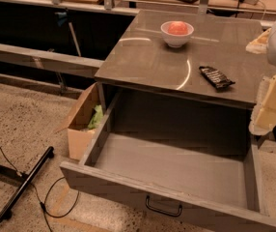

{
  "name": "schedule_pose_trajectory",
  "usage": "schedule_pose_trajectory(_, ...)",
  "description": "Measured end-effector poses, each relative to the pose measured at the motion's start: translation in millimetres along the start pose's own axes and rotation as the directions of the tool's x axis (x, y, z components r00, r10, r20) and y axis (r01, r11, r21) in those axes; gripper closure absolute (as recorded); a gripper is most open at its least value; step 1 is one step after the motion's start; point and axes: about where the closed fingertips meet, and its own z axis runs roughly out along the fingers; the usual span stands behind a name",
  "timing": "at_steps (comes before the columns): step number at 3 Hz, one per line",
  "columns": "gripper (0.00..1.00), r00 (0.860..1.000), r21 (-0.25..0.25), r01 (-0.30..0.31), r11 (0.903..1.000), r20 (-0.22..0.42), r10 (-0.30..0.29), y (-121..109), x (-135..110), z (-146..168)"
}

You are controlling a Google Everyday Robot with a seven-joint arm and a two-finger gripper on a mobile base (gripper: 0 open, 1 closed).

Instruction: Close top drawer

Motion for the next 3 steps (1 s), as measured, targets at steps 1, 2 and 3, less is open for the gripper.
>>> schedule_pose_trajectory(1, 0.0, 1.0, 0.01, -0.001, 1.0, 0.002, 0.001, 0, -1, -2)
schedule_pose_trajectory(2, 0.0, 0.999, 0.038, -0.024, 0.999, 0.048, 0.022, 8, 1, 3)
schedule_pose_trajectory(3, 0.0, 0.992, 0.078, -0.04, 0.9961, 0.127, 0.029, 38, 9, 23)
